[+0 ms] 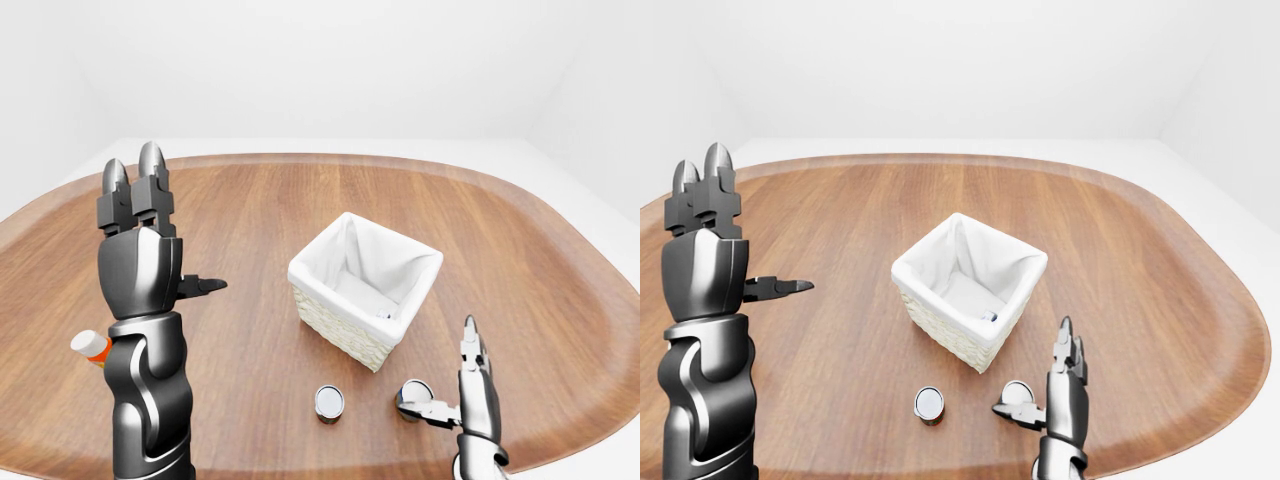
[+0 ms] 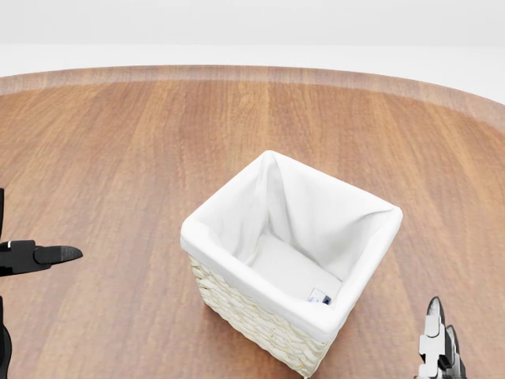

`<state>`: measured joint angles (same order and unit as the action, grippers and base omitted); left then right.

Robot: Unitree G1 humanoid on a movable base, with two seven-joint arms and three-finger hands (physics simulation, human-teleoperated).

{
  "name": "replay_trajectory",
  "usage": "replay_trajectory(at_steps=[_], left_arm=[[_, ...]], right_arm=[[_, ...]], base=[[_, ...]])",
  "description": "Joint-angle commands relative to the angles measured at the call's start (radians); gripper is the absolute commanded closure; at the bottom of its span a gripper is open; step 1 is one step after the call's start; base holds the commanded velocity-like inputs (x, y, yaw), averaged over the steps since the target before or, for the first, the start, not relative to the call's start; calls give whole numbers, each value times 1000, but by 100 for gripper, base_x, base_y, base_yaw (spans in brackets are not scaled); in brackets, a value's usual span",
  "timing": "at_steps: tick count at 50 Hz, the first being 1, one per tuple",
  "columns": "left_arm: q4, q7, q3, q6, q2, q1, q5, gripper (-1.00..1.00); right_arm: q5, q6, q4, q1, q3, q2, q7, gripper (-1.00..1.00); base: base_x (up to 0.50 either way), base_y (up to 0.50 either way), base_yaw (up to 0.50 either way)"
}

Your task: Pick up the alphabet soup and the cream cheese box, and put them in the basket.

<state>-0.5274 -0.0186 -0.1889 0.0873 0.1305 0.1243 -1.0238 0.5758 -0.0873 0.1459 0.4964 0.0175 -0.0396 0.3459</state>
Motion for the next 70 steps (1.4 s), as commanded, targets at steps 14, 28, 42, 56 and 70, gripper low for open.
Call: replay_trajectory(at_steps=[14, 28, 42, 56, 70], left_arm=[[1, -8, 1, 0, -1, 1, -7, -100], [19, 7, -2, 0, 2, 4, 6, -100], [4, -6, 1, 0, 1, 1, -5, -100], [5, -11, 2, 0, -1, 0, -11, -100], [10, -11, 5, 0, 0, 3, -12, -100]], right_arm=[[82, 0, -133, -53, -106, 79, 178, -100], [92, 0, -197, -56, -116, 88, 178, -100], [96, 0, -298, -73, -124, 95, 178, -100], [94, 0, -462, -153, -110, 95, 178, -100], [71, 0, -530, -192, -77, 95, 178, -100]], base=[[0, 0, 0], [0, 0, 0], [0, 0, 0], [0, 0, 0], [0, 0, 0]])
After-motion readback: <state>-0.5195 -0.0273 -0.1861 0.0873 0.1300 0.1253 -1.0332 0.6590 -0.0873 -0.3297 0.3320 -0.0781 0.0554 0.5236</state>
